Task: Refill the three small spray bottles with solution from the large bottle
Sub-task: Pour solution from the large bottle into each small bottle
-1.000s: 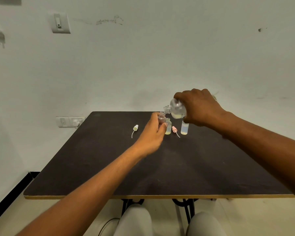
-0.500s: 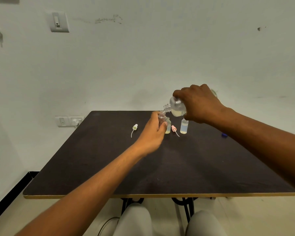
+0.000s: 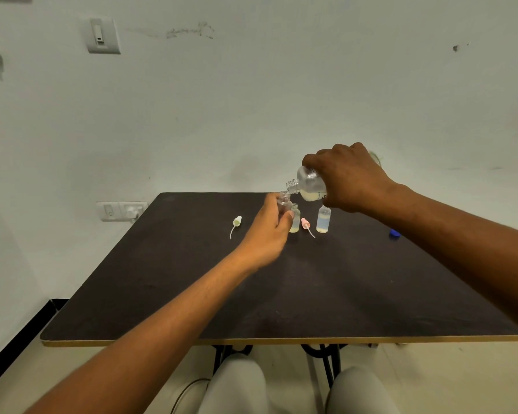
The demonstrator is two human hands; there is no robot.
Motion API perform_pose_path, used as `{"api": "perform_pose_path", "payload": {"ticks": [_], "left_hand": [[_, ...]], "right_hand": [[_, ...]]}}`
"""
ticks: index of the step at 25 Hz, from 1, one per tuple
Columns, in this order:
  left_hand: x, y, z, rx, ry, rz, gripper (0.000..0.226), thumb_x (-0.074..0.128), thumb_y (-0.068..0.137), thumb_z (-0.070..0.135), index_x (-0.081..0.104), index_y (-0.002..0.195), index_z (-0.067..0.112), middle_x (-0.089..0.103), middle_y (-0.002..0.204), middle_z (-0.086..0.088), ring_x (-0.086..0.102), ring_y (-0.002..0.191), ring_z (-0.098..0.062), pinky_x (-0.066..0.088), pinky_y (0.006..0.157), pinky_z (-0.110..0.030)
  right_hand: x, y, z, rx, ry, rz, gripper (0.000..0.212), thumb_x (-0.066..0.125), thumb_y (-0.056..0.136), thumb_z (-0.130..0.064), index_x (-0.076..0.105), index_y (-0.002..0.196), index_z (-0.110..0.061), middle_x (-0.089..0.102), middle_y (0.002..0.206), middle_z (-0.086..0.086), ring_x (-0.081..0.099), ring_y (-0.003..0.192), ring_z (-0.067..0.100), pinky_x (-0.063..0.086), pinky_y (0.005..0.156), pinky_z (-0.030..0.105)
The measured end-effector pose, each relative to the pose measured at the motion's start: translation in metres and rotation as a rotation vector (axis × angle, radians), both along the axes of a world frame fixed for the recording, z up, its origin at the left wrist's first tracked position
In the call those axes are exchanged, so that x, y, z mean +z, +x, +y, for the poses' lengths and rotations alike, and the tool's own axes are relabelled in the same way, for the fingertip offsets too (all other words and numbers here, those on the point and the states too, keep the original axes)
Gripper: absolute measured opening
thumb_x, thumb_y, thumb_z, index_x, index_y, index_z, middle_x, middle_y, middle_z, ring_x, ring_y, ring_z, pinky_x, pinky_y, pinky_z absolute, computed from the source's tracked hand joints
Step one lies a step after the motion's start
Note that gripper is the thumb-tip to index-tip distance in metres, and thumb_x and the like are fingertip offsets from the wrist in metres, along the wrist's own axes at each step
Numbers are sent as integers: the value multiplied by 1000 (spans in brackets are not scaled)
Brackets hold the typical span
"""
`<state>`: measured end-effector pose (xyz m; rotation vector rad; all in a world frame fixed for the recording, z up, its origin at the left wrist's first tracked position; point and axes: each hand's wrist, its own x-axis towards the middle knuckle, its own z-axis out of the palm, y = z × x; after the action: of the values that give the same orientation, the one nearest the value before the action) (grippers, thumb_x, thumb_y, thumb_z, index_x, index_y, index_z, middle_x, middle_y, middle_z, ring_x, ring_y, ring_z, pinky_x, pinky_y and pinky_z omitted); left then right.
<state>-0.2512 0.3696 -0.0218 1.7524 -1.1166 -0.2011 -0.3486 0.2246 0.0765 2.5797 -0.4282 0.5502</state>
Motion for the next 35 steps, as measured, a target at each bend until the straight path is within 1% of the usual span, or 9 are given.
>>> {"api": "perform_pose_path", "payload": {"ticks": [4, 8, 13, 17, 21, 27, 29, 32, 35], "left_hand": [[1, -1, 0, 0, -3, 0, 28, 43, 109, 29, 40, 135, 20, 52, 115, 10, 54, 103, -6, 43, 91, -26], [0, -1, 0, -5, -16, -12, 24, 43, 109, 27, 41, 132, 20, 51, 105, 18, 54, 98, -1, 43, 86, -24], [0, 0, -2, -8, -12, -1, 29, 43, 109, 28, 39, 137, 21, 52, 117, 11, 55, 104, -5, 46, 93, -28], [-1, 0, -2, -9, -11, 2, 29, 43, 109, 28, 39, 137, 21, 52, 114, 12, 55, 103, -3, 46, 92, -28], [0, -1, -2, -15, -3, 11, 33, 43, 109, 28, 37, 140, 20, 51, 122, 7, 55, 111, -9, 47, 96, -31], [-1, -1, -2, -7, -1, 7, 30, 43, 109, 26, 38, 138, 20, 50, 120, 11, 52, 99, 5, 42, 91, -25], [-1, 0, -3, -3, 6, 8, 31, 43, 109, 26, 37, 139, 20, 48, 122, 11, 54, 102, 1, 41, 92, -25], [-2, 2, -5, -1, 13, 15, 34, 43, 109, 27, 36, 142, 20, 47, 127, 10, 50, 116, -7, 43, 96, -27], [-3, 2, -6, 2, 8, 19, 35, 43, 109, 26, 36, 143, 19, 49, 127, 8, 50, 116, -9, 45, 97, -28]], "right_hand": [[0, 0, -1, 3, -5, -3, 53, 80, 71, -23, 58, 120, -27, 67, 107, -2, 61, 99, 28, 31, 78, 37], [1, 0, -2, 2, -10, -8, 54, 81, 71, -23, 58, 120, -27, 68, 108, -1, 61, 99, 29, 34, 80, 38], [1, 0, -2, -2, -14, -1, 55, 82, 72, -25, 57, 122, -28, 67, 111, -1, 61, 101, 28, 38, 84, 40], [1, 0, -3, 1, -16, -1, 55, 82, 71, -25, 57, 120, -27, 67, 109, -1, 61, 100, 28, 36, 82, 39], [0, 1, -4, 9, -26, -4, 54, 82, 71, -24, 58, 120, -27, 68, 108, -1, 61, 99, 28, 36, 82, 39], [0, 3, -5, 11, -48, 4, 53, 80, 71, -24, 58, 119, -27, 67, 106, -2, 61, 97, 28, 36, 81, 39], [-1, 4, -6, 12, -48, 5, 53, 80, 71, -24, 58, 119, -27, 67, 105, -2, 61, 97, 28, 38, 82, 40], [-1, 5, -7, 15, -48, 10, 53, 81, 70, -23, 58, 118, -26, 67, 105, -1, 61, 97, 29, 36, 81, 39], [-2, 7, -8, 10, -46, 20, 54, 81, 70, -23, 58, 118, -27, 67, 106, -1, 60, 97, 29, 35, 81, 39]]}}
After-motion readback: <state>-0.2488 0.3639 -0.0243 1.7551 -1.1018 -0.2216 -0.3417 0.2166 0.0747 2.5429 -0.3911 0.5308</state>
